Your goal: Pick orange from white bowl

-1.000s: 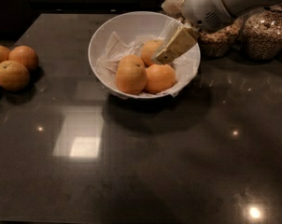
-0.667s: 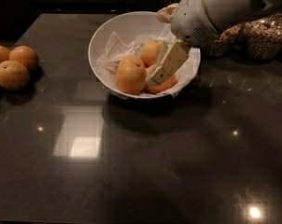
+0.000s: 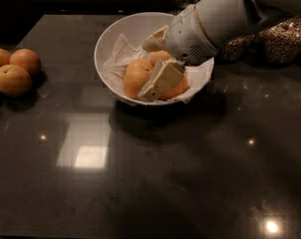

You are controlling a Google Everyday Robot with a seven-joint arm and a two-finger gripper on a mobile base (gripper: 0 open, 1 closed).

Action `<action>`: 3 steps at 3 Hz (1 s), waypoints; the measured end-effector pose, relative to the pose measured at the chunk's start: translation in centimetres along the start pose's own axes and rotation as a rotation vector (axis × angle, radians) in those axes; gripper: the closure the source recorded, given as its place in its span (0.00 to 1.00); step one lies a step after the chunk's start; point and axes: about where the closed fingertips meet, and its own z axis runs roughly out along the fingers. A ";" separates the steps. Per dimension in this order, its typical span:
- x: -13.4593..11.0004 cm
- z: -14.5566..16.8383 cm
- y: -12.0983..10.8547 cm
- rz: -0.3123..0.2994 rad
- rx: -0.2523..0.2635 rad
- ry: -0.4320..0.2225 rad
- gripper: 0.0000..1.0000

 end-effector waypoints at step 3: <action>0.5 0.7 -2.0 -0.040 0.042 0.040 0.31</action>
Offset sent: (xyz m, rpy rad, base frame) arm 0.0243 -0.0010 -0.0041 -0.0390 -0.0659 -0.0081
